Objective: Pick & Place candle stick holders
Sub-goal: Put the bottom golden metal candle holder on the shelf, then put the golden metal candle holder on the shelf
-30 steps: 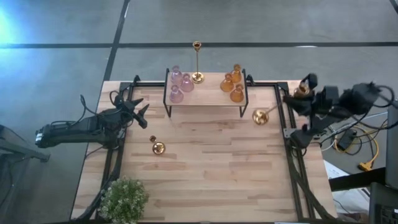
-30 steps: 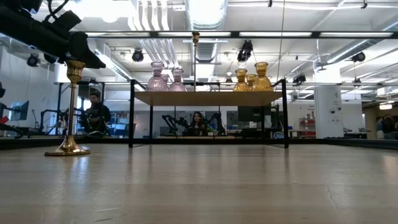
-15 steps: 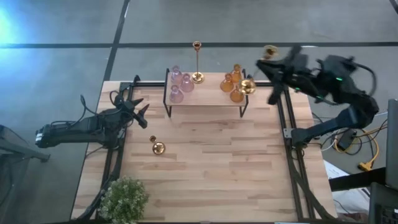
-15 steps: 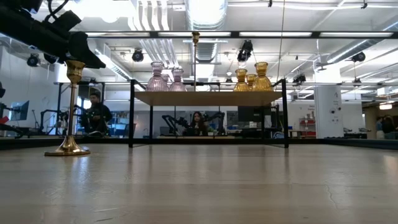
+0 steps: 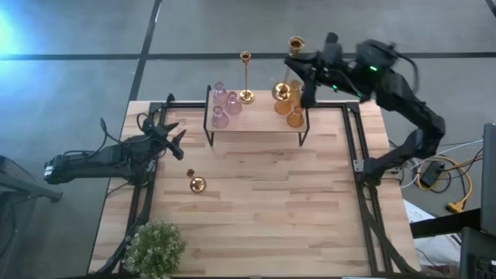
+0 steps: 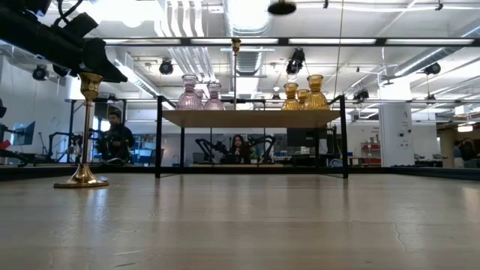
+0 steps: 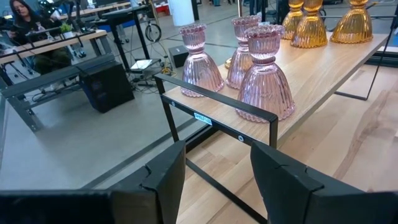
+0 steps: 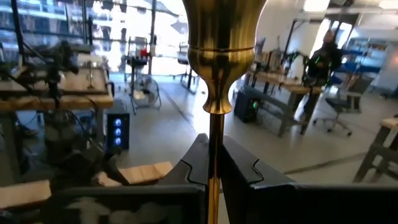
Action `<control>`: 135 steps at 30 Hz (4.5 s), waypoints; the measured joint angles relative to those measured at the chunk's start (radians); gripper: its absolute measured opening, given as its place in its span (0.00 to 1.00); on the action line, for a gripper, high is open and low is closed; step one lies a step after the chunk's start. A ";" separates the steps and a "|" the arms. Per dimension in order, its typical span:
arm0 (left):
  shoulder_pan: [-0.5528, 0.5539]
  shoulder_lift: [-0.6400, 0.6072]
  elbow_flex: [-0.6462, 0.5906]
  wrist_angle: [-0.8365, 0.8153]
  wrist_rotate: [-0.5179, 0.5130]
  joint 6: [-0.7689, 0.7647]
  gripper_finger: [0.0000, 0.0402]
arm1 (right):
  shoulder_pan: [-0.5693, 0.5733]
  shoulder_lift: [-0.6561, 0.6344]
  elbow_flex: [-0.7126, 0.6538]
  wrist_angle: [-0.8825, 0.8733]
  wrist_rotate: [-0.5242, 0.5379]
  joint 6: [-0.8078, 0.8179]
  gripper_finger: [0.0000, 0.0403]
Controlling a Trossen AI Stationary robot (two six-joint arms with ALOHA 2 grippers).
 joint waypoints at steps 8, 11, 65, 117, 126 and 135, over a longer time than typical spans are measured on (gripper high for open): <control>0.000 0.000 0.000 0.000 0.000 0.000 0.46 | -0.194 0.085 -0.020 0.097 -0.171 -0.032 0.03; 0.000 0.000 0.000 0.000 0.000 0.000 0.46 | -0.237 0.095 -0.048 0.183 -0.202 -0.051 0.03; 0.000 0.000 0.000 0.000 0.000 0.000 0.47 | -0.501 0.210 -0.673 0.771 -0.492 0.125 0.03; 0.000 0.000 0.000 0.000 0.000 0.000 0.46 | -0.503 0.212 -0.691 0.711 -0.491 0.114 0.33; 0.000 0.000 0.000 0.000 0.000 0.000 0.46 | -0.508 0.169 -0.691 0.612 -0.489 0.082 0.41; 0.000 0.000 0.000 0.000 0.000 0.000 0.46 | -0.515 0.068 -0.690 0.484 -0.488 0.058 0.42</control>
